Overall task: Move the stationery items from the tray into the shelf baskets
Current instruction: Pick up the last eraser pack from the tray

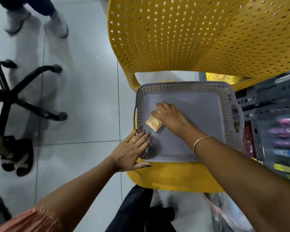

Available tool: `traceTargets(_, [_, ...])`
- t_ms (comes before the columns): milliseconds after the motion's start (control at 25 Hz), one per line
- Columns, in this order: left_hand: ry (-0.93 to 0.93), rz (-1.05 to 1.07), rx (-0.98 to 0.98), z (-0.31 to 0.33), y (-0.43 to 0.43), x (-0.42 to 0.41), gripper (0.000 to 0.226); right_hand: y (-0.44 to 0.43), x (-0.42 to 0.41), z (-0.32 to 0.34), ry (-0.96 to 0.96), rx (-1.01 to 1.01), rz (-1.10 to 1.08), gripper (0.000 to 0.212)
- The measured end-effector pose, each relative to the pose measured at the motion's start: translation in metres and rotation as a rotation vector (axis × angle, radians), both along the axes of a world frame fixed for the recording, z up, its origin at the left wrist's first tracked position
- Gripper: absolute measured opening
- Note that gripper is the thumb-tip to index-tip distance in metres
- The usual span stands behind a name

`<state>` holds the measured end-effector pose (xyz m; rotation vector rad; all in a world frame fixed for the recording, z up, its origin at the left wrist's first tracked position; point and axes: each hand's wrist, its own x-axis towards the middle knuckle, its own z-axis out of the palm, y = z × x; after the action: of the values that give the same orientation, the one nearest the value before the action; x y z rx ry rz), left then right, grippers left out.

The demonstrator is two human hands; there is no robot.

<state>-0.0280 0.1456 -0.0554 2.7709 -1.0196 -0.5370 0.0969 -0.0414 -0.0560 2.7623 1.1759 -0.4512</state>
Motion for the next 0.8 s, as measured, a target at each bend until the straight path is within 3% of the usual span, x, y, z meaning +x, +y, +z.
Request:
traceTargets(80, [-0.019, -0.002, 0.001, -0.002, 0.000, -0.001, 0.083, -0.002, -0.003, 0.003, -0.034, 0.024, -0.043, 0.028])
traceTargets(400, [-0.052, 0.024, 0.030, 0.031, -0.013, 0.004, 0.079, -0.048, -0.006, 0.058, 0.062, 0.084, -0.381, 0.044])
traceTargets(560, [-0.131, 0.014, -0.005, 0.074, -0.030, 0.020, 0.078, -0.079, 0.000, 0.140, 0.005, 0.165, -0.555, 0.047])
traceTargets(800, [-0.350, -0.073, -0.195, 0.186, -0.097, 0.077, 0.082, -0.127, -0.018, 0.321, -0.056, 0.422, -0.796, 0.046])
